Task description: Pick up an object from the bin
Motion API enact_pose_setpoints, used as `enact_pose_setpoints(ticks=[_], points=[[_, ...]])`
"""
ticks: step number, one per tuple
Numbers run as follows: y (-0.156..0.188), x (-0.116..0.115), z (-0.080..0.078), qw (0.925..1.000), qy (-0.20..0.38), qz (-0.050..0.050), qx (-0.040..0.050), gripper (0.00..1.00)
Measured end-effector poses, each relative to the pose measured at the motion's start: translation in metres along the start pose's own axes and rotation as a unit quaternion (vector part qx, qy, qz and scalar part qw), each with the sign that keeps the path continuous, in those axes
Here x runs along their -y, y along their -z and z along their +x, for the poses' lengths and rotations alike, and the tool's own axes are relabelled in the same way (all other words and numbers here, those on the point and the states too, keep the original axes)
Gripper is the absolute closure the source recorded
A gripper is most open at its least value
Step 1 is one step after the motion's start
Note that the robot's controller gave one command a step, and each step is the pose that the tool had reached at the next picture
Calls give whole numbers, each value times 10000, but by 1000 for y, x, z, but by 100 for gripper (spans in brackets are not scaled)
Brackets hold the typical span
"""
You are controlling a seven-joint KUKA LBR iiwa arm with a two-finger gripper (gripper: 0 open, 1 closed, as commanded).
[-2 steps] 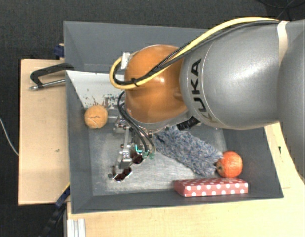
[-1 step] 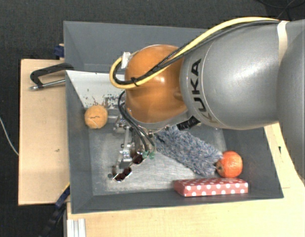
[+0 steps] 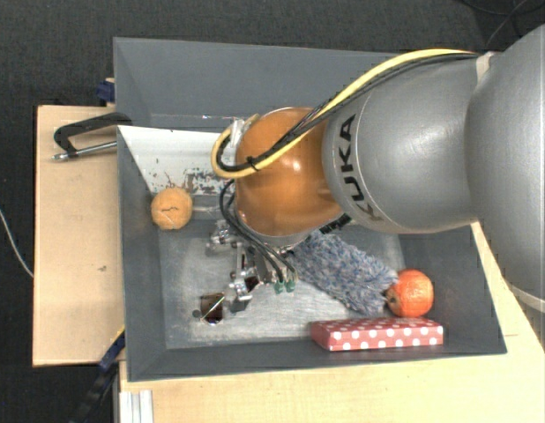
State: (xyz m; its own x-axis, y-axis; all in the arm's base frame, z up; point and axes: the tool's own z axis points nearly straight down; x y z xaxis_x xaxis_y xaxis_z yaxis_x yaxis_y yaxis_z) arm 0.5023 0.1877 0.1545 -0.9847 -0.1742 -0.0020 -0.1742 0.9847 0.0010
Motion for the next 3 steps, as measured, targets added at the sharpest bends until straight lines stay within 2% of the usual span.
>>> enact_pose_setpoints(ticks=[1,2,3], points=[[-28,56,-11,9991,426,17,-18,0],[-26,39,-13,9834,1816,-1,16,0],[-64,49,-22,9725,2329,-1,8,0]])
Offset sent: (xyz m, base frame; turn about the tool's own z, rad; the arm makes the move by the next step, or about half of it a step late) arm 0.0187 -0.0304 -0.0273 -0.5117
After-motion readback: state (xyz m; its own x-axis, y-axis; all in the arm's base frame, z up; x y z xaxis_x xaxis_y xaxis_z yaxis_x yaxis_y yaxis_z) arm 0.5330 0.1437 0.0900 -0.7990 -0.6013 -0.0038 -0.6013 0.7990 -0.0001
